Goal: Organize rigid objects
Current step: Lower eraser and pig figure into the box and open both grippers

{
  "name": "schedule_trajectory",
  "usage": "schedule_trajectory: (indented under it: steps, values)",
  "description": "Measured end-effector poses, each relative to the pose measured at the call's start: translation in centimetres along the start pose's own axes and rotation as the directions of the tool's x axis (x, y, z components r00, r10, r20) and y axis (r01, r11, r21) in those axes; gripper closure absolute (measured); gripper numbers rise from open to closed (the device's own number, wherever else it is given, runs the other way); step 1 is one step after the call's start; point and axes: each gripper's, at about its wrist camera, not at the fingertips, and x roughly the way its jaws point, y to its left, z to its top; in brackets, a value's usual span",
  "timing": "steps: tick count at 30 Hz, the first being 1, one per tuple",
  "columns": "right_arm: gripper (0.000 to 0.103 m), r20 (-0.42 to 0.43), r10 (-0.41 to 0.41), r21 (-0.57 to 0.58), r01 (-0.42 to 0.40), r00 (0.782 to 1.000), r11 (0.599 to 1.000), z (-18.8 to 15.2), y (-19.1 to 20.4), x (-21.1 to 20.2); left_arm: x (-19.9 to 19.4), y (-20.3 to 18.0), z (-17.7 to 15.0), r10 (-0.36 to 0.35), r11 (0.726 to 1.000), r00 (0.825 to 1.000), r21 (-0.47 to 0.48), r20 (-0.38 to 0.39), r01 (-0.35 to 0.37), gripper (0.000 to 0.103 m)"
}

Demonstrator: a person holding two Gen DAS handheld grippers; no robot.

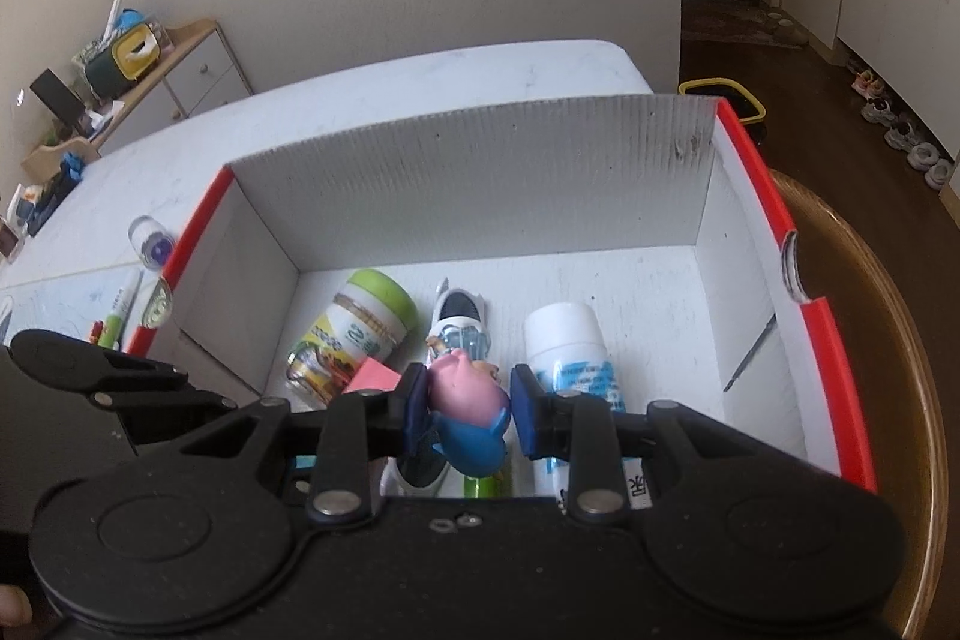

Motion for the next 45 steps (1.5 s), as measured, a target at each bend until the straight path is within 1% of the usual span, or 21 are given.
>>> schedule_trajectory:
  steps: [7, 10, 15, 22, 28, 35, 41, 43, 45]
  values:
    - [0.074, -0.041, 0.0, 0.001, 0.0, 0.999, 1.0, -0.4, -0.5, 0.5, 0.8, 0.0, 0.2, 0.001, 1.0, 0.999, -0.023, -0.036, -0.002, 0.073]
    - [0.074, -0.038, -0.002, 0.002, 0.002, 0.999, 1.0, -0.6, -0.6, 0.4, 1.1, 0.0, 0.2, 0.007, 1.0, 0.999, -0.027, -0.046, -0.008, 0.073]
    - [0.074, -0.047, 0.021, 0.006, -0.021, 0.999, 1.0, -0.5, -0.6, 0.1, 0.9, -0.2, 0.0, 0.02, 0.999, 0.999, -0.028, -0.04, -0.021, 0.073]
    - [0.072, -0.036, 0.056, 0.006, -0.055, 0.998, 0.998, -0.4, -0.7, -1.1, -0.5, 0.2, -0.4, -0.018, 0.997, 1.0, -0.08, -0.006, 0.017, 0.073]
    - [0.071, -0.007, 0.088, -0.003, -0.088, 0.996, 0.996, -0.3, -0.6, -2.9, -3.3, 0.7, -1.4, -0.033, 0.993, 0.996, -0.11, 0.082, 0.042, 0.073]
    - [0.068, 0.049, 0.113, -0.03, -0.111, 0.992, 0.993, -0.3, -0.4, -5.4, -6.2, 0.9, -2.4, -0.01, 0.991, 0.98, -0.131, 0.197, 0.036, 0.073]
    - [0.061, 0.098, 0.128, -0.043, -0.124, 0.987, 0.991, -0.3, -0.1, -7.2, -9.0, 1.3, -3.9, 0.02, 0.988, 0.959, -0.152, 0.284, 0.025, 0.073]
    - [0.058, 0.113, 0.131, -0.047, -0.127, 0.985, 0.991, -0.4, 0.0, -7.7, -9.5, 1.5, -4.2, 0.027, 0.987, 0.951, -0.16, 0.307, 0.024, 0.073]
    - [0.052, 0.124, 0.137, -0.049, -0.131, 0.983, 0.99, -0.4, 0.2, -8.2, -10.1, 1.9, -4.6, 0.03, 0.985, 0.946, -0.171, 0.322, 0.027, 0.073]
